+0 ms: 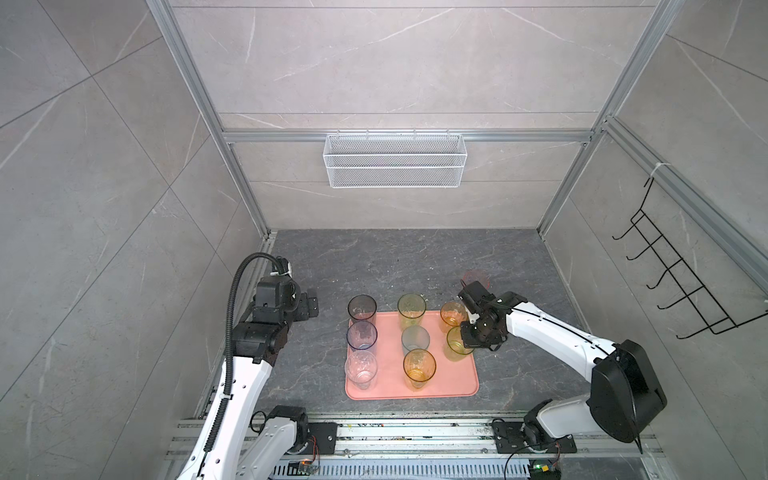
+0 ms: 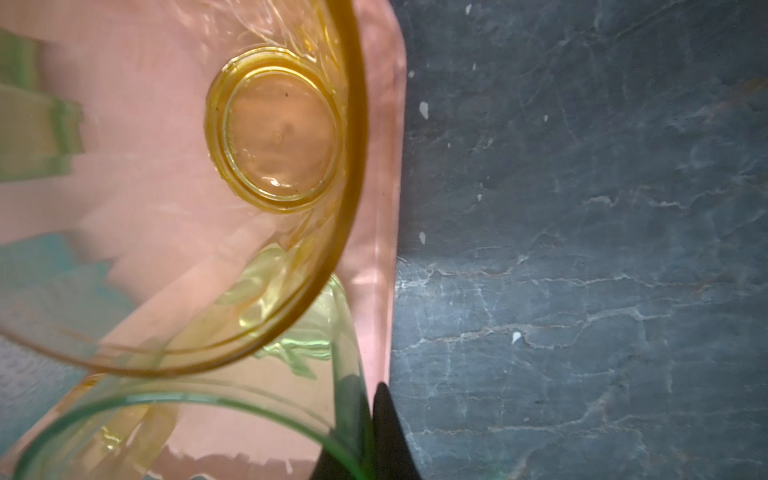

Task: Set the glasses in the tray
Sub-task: 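Open the right gripper to release the green cup and raise it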

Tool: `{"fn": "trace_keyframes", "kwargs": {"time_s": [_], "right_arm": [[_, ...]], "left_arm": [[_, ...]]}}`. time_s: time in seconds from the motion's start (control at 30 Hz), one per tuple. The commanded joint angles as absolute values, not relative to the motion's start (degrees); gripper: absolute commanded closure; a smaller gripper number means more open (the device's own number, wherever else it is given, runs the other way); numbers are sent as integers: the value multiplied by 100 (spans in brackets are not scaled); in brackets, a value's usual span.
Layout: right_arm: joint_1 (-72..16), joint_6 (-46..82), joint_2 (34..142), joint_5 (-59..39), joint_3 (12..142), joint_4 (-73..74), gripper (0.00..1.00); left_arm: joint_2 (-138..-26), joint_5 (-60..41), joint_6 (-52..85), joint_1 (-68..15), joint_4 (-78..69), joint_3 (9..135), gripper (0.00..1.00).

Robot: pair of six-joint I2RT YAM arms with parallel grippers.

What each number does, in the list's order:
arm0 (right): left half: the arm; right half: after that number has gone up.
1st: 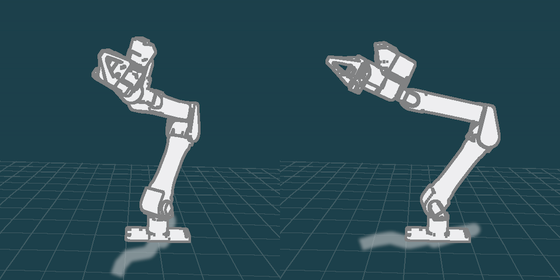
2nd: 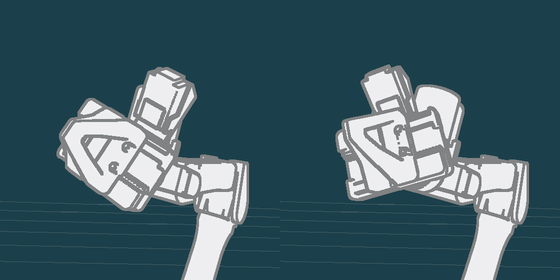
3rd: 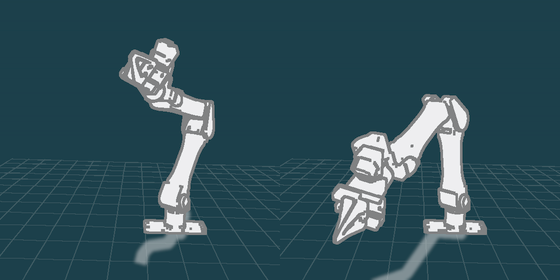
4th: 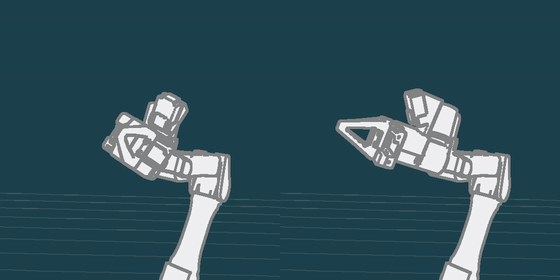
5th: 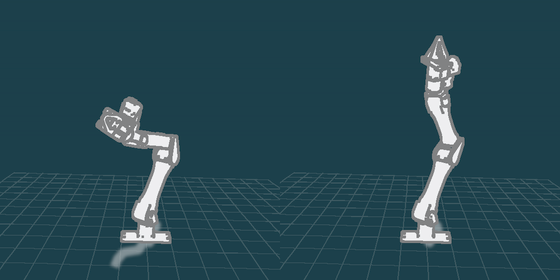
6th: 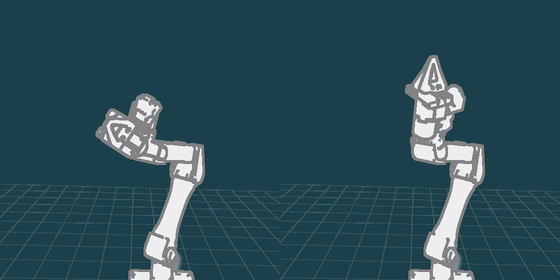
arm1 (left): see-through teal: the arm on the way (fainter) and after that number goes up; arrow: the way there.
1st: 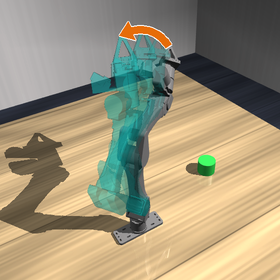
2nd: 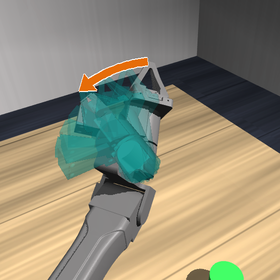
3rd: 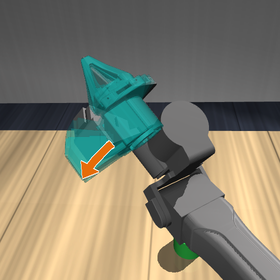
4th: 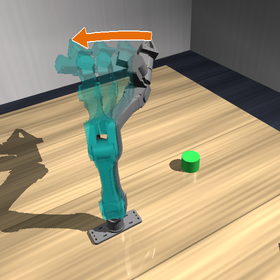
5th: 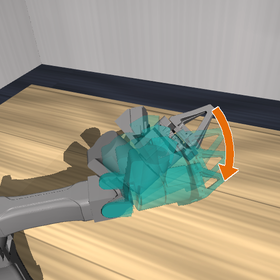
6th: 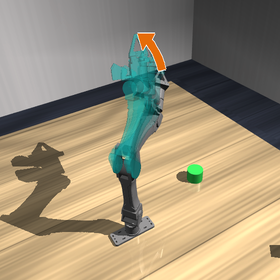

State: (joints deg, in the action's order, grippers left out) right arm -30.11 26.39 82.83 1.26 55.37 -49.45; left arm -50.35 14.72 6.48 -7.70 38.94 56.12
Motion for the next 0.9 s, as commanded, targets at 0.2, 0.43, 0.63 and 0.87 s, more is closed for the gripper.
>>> {"fn": "trace_keyframes", "kwargs": {"time_s": [0.2,0.43,0.63,0.87], "right_arm": [[-3050,2709,8540,177,5502,-4716,100],[-3050,2702,8660,180,5501,-4643,100],[-3050,2675,8771,179,5589,-4652,96],[-3057,2667,8808,230,5664,-4754,82]], "left_arm": [[-5050,1490,667,-731,3832,5679,1],[-5067,1468,659,-721,3832,5682,1],[-5048,1485,662,-712,3832,5684,1],[-5030,1494,663,-694,3858,5687,1]]}}
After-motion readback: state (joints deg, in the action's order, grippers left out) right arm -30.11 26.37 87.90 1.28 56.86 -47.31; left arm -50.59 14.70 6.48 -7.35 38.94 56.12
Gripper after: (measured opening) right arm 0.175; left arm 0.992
